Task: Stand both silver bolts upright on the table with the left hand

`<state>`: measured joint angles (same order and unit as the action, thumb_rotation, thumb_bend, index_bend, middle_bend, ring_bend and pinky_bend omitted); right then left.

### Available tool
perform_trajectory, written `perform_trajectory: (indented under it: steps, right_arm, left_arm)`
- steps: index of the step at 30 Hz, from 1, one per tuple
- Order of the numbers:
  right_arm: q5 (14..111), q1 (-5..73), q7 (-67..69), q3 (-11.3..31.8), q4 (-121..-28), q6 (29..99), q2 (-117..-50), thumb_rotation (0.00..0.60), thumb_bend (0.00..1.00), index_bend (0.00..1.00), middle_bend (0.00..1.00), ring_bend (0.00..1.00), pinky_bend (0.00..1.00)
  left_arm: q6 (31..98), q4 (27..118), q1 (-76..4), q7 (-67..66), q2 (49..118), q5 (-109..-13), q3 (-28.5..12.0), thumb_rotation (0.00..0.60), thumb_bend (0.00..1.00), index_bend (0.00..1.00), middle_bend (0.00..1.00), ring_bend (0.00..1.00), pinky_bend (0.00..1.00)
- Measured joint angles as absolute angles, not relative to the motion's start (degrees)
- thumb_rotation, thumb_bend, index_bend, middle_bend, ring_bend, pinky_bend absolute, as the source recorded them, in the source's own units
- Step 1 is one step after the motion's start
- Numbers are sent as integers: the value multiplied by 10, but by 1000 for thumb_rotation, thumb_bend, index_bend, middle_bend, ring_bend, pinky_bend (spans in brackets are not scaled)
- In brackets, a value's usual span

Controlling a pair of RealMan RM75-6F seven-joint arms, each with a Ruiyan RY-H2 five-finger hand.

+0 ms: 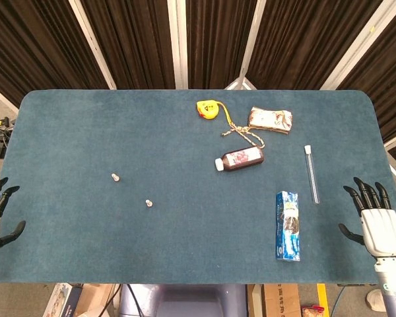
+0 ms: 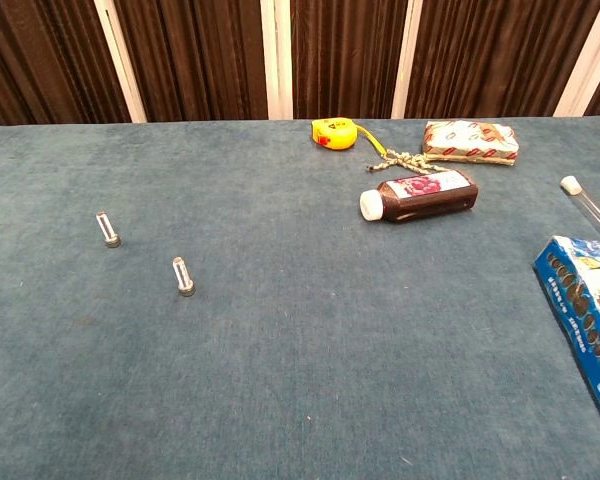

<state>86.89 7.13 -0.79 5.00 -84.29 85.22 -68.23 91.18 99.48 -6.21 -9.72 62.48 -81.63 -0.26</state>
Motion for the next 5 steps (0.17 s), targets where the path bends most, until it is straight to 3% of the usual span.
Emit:
perform_trajectory:
  steps: [5]
  right_arm:
    - [870,73,-19,46,-856,844,-671,600,172,192,90,121,0]
  left_arm:
    - [925,989,-51,-77,618,-835,-4,600,399,191,44,0,0]
